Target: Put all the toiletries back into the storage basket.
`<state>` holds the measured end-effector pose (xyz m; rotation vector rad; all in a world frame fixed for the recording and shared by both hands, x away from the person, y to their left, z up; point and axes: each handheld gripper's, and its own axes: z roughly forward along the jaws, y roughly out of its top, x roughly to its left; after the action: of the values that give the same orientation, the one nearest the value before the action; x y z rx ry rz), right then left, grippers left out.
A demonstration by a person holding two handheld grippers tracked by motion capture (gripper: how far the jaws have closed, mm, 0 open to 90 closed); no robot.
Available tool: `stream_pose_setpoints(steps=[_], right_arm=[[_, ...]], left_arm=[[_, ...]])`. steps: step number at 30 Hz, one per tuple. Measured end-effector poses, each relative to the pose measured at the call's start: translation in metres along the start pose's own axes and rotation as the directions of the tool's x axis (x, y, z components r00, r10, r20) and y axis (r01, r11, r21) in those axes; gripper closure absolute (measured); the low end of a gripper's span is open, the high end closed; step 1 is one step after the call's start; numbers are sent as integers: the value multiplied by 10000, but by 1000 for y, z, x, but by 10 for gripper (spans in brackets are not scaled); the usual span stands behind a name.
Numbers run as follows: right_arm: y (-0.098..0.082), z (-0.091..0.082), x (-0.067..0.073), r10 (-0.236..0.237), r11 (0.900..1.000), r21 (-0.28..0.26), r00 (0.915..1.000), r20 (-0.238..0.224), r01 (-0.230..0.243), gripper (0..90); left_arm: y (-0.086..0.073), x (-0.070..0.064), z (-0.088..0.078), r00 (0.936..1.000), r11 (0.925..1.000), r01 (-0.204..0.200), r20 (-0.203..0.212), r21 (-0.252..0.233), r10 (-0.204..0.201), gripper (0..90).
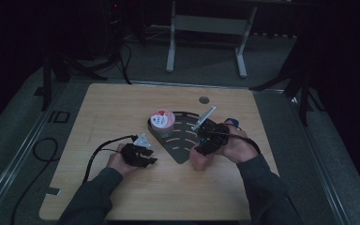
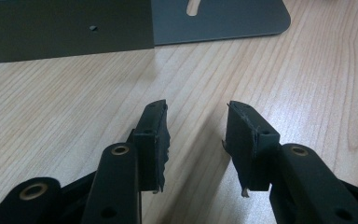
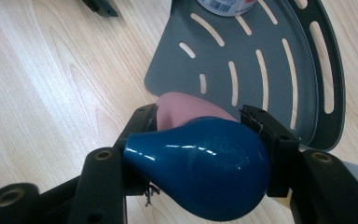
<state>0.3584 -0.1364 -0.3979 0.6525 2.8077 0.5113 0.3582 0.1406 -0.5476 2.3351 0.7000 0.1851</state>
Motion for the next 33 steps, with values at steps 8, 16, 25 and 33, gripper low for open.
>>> stream_pose_setpoints(steps=[8,16,25,33], right_arm=[[6,0,0,-76,10000,-54,10000,-27,75,474],[13,0,1,-116,9999,-105,9999,-28,116,474],[20,2,0,-206,9998,-67,9998,-7,206,474],[26,0,-7,48,9999,-156,10000,16,-48,474]], left_arm=[[0,0,0,10000,10000,-12,26,-10,12,586],[1,0,1,10000,10000,-15,55,-45,16,586],[1,1,1,10000,10000,-19,57,-47,19,586],[1,0,1,10000,10000,-22,76,-59,23,586]])
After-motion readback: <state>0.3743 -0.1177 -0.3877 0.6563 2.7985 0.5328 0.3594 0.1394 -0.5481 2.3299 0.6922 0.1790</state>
